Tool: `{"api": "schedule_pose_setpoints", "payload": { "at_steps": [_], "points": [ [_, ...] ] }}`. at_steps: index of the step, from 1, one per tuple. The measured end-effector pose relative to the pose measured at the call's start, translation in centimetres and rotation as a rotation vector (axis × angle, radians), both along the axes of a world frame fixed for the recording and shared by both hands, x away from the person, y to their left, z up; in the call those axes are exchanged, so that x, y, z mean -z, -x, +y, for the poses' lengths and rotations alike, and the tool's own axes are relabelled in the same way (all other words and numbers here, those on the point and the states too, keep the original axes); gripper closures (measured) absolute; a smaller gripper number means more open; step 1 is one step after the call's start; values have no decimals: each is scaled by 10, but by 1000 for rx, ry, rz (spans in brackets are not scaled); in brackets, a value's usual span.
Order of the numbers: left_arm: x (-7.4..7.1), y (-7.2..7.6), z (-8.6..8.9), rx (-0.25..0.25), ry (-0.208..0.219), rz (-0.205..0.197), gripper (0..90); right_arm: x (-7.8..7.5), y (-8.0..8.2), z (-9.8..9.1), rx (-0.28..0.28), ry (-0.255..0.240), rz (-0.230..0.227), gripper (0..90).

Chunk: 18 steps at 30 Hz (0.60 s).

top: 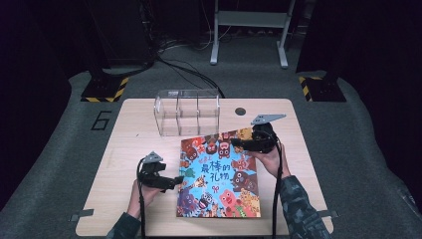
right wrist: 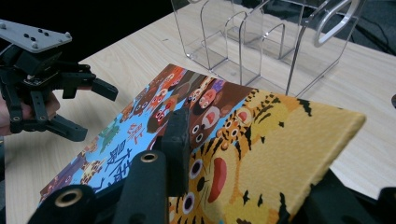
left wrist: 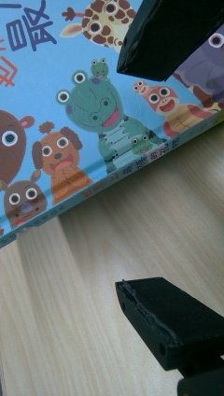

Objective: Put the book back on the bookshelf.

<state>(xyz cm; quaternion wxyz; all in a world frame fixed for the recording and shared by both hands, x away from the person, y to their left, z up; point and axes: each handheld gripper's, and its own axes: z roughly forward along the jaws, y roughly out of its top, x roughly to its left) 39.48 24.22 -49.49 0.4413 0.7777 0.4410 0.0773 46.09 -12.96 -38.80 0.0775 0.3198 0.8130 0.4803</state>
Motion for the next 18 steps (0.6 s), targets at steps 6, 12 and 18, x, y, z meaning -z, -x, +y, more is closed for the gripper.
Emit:
{"api": "schedule_pose_setpoints", "payload": {
  "at_steps": [6,12,18],
  "points": [
    [-3,-1,1,7,23,-5,0,0,5,-1,-3,6,-44,624],
    [-4,-3,-2,18,24,1,0,-1,8,0,1,7,-67,620],
    [-3,-5,-4,29,19,1,0,-1,7,1,0,8,-74,618]
  ]
}}
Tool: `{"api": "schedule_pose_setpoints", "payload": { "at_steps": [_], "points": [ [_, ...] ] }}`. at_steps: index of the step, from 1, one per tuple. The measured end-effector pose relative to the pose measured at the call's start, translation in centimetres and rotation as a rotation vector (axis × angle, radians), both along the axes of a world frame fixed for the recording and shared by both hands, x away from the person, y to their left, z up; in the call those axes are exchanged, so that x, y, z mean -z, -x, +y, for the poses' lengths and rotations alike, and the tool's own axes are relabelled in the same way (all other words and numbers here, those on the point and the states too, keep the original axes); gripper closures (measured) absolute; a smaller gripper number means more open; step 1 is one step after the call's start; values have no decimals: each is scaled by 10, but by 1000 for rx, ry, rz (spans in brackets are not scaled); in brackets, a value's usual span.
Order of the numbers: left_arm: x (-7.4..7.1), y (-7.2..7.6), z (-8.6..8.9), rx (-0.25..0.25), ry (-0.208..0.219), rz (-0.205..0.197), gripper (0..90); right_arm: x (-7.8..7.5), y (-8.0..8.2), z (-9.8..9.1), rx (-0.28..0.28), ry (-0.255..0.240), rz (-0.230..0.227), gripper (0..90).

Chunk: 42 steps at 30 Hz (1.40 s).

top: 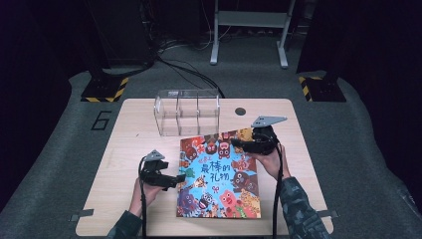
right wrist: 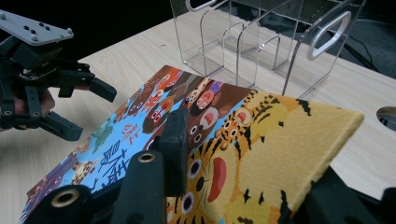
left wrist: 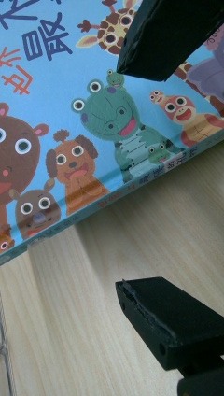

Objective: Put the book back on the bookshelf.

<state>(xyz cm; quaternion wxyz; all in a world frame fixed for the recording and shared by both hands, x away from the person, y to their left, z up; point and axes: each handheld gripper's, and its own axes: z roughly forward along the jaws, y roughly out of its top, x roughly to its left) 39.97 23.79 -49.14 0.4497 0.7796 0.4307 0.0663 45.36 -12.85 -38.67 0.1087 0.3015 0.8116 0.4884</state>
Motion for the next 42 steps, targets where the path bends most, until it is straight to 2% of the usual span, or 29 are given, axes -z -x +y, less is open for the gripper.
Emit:
{"api": "schedule_pose_setpoints", "payload": {
  "at_steps": [3,11,12,15,16,17,22,23,26,33,42],
  "points": [
    [1,-2,-2,4,16,16,0,-1,0,1,1,-4,-8,618],
    [-4,-5,-7,40,11,4,1,-3,3,3,-8,-5,-58,613],
    [-3,-5,-8,29,12,5,1,-3,4,4,-7,0,-67,611],
    [-2,-6,-10,45,25,27,3,-4,6,4,-13,-7,-81,611],
    [-1,-7,-10,49,25,22,7,-4,6,4,-16,-10,-83,611],
    [-1,-6,-12,54,42,40,12,-4,5,4,-17,-7,-84,611],
    [0,-7,-16,98,45,44,66,-5,6,5,-17,-16,-86,611],
    [1,-7,-17,109,64,48,88,-5,7,5,-21,-14,-95,610],
    [2,-8,-15,127,92,64,136,-5,7,4,-20,-19,-90,610],
    [0,-10,-15,149,78,62,153,-4,5,4,-11,-23,-66,607],
    [-1,-10,-12,155,97,50,177,-5,2,3,20,-27,-11,595]
  ]
}}
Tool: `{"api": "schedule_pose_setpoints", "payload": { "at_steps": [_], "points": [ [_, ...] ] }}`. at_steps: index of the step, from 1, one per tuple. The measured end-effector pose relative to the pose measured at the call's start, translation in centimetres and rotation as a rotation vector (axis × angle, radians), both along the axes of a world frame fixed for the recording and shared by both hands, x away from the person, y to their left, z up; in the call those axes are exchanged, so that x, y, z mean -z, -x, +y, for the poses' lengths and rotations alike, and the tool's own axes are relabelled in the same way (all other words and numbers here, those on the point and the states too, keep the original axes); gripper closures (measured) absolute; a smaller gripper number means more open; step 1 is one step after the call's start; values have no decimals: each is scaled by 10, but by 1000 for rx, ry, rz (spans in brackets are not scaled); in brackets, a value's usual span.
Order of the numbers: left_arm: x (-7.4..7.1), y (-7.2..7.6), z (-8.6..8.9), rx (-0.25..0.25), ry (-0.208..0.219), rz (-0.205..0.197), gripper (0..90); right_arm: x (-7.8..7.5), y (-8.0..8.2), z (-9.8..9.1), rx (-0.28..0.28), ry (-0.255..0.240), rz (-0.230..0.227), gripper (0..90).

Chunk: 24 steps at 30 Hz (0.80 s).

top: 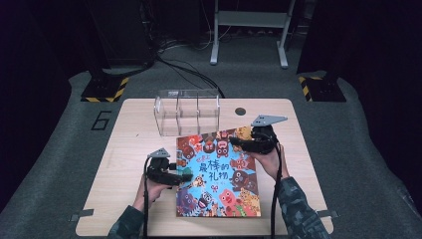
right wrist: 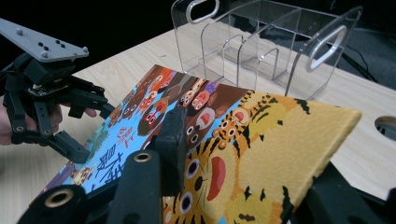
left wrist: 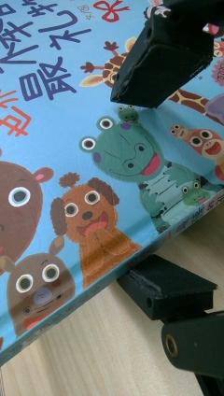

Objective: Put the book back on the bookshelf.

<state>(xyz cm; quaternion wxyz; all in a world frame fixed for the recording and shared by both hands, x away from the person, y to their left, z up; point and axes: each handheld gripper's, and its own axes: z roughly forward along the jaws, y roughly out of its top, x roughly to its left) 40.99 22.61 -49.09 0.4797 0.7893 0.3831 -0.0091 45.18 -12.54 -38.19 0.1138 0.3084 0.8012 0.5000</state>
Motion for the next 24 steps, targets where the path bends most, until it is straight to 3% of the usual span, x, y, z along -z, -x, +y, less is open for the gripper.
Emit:
{"api": "schedule_pose_setpoints", "payload": {
  "at_steps": [15,23,24],
  "points": [
    [-2,2,5,-4,25,-33,255,-6,-3,-3,16,-2,105,584],
    [-7,4,2,-3,-3,-84,281,-7,-2,-8,18,38,171,548],
    [-8,5,2,2,-12,-95,287,-7,-3,-9,13,36,163,548]
  ]
}}
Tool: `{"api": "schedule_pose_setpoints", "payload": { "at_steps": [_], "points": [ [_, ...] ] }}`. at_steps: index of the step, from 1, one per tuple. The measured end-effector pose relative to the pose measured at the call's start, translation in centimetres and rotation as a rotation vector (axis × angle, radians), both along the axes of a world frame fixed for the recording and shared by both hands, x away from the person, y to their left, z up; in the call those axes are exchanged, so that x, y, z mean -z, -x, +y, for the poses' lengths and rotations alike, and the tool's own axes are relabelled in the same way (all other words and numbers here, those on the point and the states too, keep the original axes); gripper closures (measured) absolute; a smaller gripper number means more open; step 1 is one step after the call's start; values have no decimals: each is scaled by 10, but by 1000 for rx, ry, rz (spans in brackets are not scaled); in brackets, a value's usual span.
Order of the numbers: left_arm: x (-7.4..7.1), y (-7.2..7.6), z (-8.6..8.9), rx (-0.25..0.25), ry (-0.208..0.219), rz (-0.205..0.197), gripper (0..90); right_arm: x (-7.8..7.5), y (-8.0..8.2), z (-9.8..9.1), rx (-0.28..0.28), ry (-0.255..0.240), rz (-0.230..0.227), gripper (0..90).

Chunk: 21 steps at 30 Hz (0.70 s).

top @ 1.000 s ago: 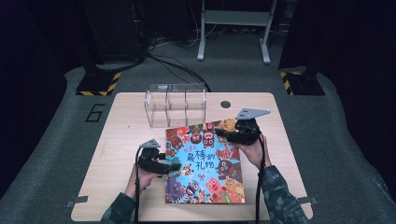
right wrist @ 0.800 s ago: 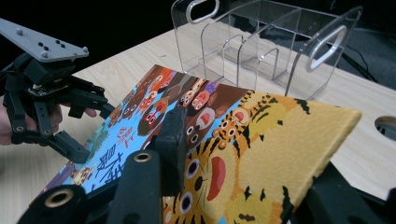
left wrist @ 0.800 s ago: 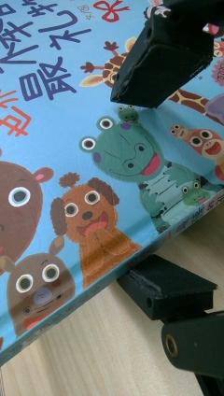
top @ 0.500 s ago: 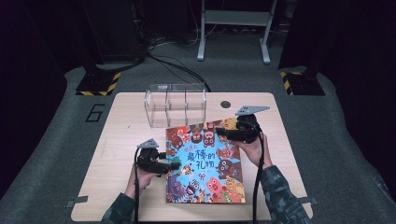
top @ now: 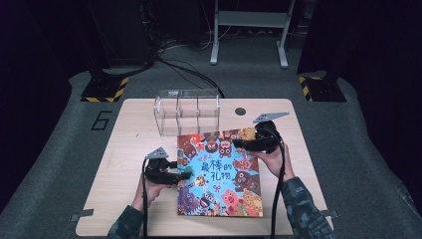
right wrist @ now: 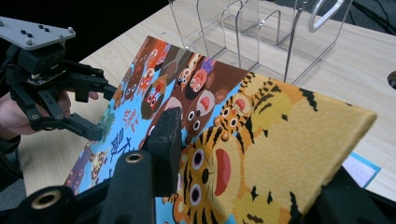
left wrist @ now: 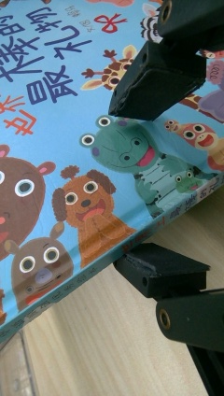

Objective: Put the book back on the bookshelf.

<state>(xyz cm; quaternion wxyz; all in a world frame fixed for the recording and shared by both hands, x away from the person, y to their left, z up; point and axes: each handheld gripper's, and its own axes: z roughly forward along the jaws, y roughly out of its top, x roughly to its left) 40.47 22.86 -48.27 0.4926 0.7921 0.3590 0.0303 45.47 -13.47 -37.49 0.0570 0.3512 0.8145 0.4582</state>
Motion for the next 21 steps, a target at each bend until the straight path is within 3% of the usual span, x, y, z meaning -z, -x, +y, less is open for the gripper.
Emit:
{"api": "schedule_pose_setpoints", "payload": {
  "at_steps": [6,8,13,16,21],
  "points": [
    [-8,4,0,4,-34,-44,314,-5,1,-1,2,-13,2,545],
    [-10,5,1,0,-46,-63,325,-7,0,-1,-23,5,-19,522],
    [-17,7,3,-19,-62,-105,362,-9,0,-1,-14,7,-7,517],
    [-18,9,4,-41,-40,-98,383,-10,0,0,-9,7,-9,508],
    [-20,10,5,-47,-64,-123,384,-10,0,3,-13,31,-17,475]
  ]
}}
